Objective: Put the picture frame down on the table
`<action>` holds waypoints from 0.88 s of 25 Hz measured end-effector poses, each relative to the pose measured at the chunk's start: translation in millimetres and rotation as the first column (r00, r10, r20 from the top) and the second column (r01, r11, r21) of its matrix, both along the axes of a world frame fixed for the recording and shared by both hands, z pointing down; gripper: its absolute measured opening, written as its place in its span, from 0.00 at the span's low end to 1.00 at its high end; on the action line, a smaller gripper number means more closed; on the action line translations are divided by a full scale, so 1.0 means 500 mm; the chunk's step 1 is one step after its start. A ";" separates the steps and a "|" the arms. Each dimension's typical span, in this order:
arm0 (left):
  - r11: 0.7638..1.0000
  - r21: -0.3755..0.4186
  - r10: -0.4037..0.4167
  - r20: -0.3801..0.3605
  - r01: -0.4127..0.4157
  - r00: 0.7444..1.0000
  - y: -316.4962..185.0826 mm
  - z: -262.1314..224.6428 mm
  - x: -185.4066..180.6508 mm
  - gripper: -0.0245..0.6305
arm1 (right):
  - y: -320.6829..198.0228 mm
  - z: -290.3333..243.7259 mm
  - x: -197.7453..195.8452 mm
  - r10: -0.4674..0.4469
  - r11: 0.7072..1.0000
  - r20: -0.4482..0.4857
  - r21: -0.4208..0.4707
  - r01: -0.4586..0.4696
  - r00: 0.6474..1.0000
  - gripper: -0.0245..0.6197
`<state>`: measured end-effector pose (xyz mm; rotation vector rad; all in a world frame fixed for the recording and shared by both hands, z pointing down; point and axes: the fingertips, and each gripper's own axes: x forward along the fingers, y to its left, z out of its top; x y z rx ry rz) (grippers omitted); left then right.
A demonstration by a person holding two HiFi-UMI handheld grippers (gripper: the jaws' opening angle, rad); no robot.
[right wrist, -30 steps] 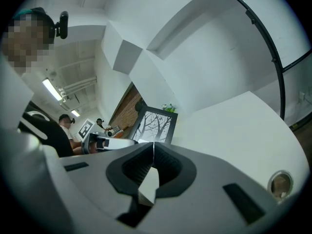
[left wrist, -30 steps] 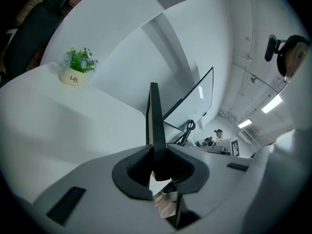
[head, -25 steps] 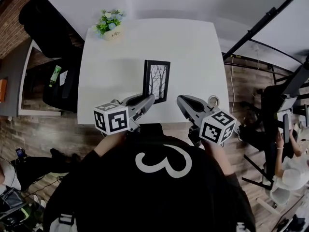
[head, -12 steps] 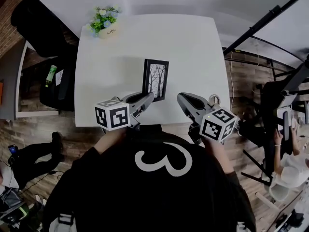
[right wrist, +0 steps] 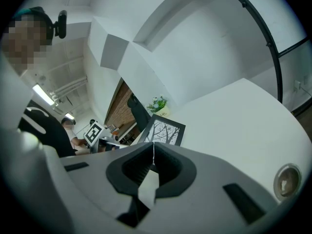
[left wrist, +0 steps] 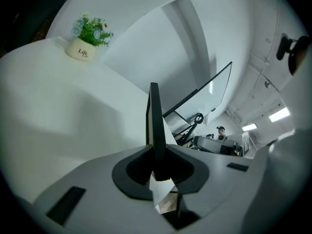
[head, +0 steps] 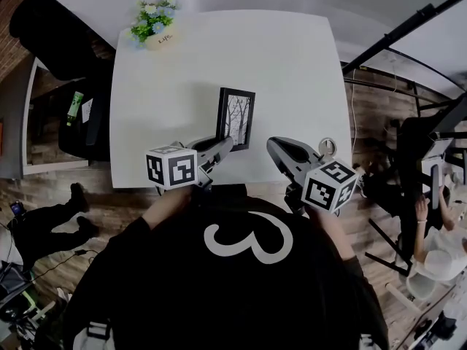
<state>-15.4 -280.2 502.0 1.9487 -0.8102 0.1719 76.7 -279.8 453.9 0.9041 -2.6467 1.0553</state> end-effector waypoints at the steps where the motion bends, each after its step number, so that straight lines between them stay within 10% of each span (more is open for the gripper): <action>1: 1.000 -0.024 -0.007 -0.009 0.007 1.000 -0.001 0.011 -0.001 0.14 | 0.001 0.003 -0.001 -0.001 1.000 0.002 -0.005 0.001 1.000 0.07; 22: 0.983 -0.180 -0.066 -0.096 0.048 0.993 0.001 0.077 0.002 0.14 | 0.015 0.025 0.014 0.013 0.999 0.035 -0.053 -0.012 0.999 0.07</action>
